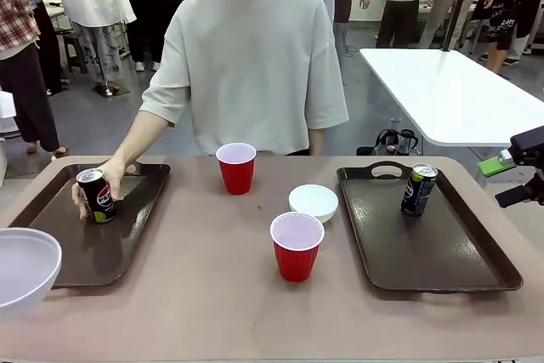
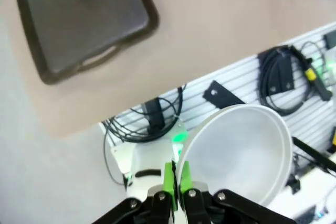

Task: Prepare tableware on both trays.
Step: Pick up a Picnic Bowl from the table and place it on a Handle tray.

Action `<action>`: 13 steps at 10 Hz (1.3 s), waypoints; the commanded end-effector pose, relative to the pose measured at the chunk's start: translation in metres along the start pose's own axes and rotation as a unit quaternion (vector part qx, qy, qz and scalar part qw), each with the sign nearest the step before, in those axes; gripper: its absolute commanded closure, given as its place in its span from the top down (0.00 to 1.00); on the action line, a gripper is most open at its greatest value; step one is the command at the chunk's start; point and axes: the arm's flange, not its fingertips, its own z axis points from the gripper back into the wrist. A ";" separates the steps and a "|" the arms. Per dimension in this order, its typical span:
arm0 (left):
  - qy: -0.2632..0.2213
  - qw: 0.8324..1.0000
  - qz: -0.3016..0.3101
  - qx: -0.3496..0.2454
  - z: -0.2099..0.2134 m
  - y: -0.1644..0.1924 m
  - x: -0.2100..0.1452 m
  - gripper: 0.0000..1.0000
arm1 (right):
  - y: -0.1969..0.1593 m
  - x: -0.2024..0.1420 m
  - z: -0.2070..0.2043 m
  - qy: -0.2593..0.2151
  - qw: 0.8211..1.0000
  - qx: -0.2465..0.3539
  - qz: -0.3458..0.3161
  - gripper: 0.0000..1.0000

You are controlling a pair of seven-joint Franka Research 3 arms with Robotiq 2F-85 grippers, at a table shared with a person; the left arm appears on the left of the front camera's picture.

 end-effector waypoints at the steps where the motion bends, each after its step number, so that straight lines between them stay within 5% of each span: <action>1: -0.019 1.000 0.020 0.013 -0.023 0.007 0.028 0.04 | -0.001 0.002 0.000 -0.004 1.000 0.012 0.011 1.00; 4: -0.039 0.994 0.098 0.009 -0.071 0.054 0.098 0.04 | -0.001 0.002 0.000 -0.004 1.000 0.012 0.011 1.00; 13: -0.071 0.984 0.153 0.065 -0.210 0.115 0.112 0.04 | -0.001 0.002 0.000 -0.004 1.000 0.012 0.011 1.00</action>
